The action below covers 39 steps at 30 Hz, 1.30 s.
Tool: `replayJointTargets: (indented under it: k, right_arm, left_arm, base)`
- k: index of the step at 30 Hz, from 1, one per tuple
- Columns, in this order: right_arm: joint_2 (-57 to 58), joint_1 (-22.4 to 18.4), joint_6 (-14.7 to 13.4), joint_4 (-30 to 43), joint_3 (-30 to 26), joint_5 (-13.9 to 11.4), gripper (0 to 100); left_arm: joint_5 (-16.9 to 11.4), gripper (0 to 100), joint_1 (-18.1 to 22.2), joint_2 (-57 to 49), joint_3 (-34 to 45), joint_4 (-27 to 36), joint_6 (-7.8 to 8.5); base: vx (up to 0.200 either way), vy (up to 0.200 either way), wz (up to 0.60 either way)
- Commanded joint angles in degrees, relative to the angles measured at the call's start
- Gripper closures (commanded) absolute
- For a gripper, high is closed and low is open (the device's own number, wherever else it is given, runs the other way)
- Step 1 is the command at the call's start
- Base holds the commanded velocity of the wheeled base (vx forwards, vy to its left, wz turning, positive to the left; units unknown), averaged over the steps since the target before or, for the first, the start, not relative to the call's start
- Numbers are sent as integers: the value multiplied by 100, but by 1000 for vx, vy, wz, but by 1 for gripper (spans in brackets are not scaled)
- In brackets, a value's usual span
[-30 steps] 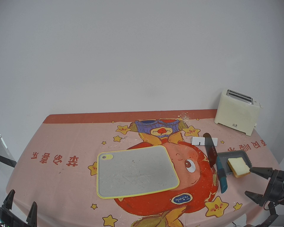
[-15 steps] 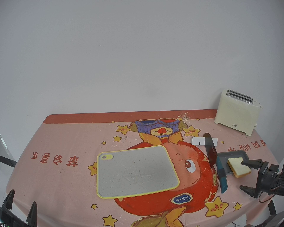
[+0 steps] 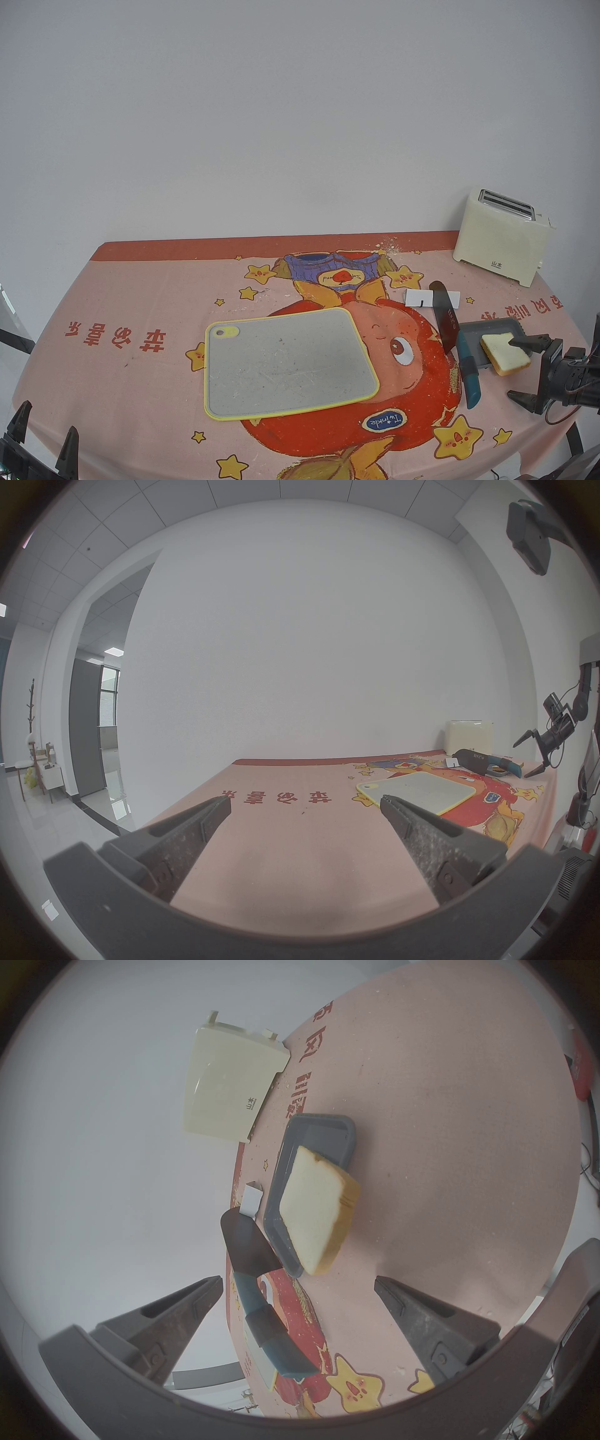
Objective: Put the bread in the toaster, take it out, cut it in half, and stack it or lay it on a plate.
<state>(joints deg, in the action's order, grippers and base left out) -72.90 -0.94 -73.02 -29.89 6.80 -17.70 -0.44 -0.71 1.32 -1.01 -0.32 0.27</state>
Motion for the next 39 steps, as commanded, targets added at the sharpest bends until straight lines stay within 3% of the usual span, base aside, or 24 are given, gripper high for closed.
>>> replayJointTargets:
  k: [1, 8, 13, 37, 38, 39]
  right_arm:
    - [-49, -126, -19, -157, 40, -5, 0]
    - [-752, -266, -274, -984, -100, -14, 0]
    - [-1033, -266, -300, -1441, -276, -5, 0]
    - [-1139, -372, -309, -1467, -144, -5, 0]
    - [-1139, -372, -309, -1467, -144, -5, 100]
    - [-1148, -372, -309, -1467, -144, -5, 100]
  left_arm:
    - [0, 0, 0, 9, 101, -3, 0]
    - [0, 0, 0, 9, 101, -3, 0]
    - [0, 0, 0, 9, 101, -3, 0]
    - [0, 0, 0, 9, 101, -3, 0]
    - [0, 0, 0, 9, 101, -3, 0]
    - [0, 0, 0, 9, 101, -3, 0]
  base:
    - [0, 0, 0]
    - [0, 0, 0]
    - [0, 0, 0]
    - [0, 0, 0]
    - [0, 0, 0]
    - [0, 0, 0]
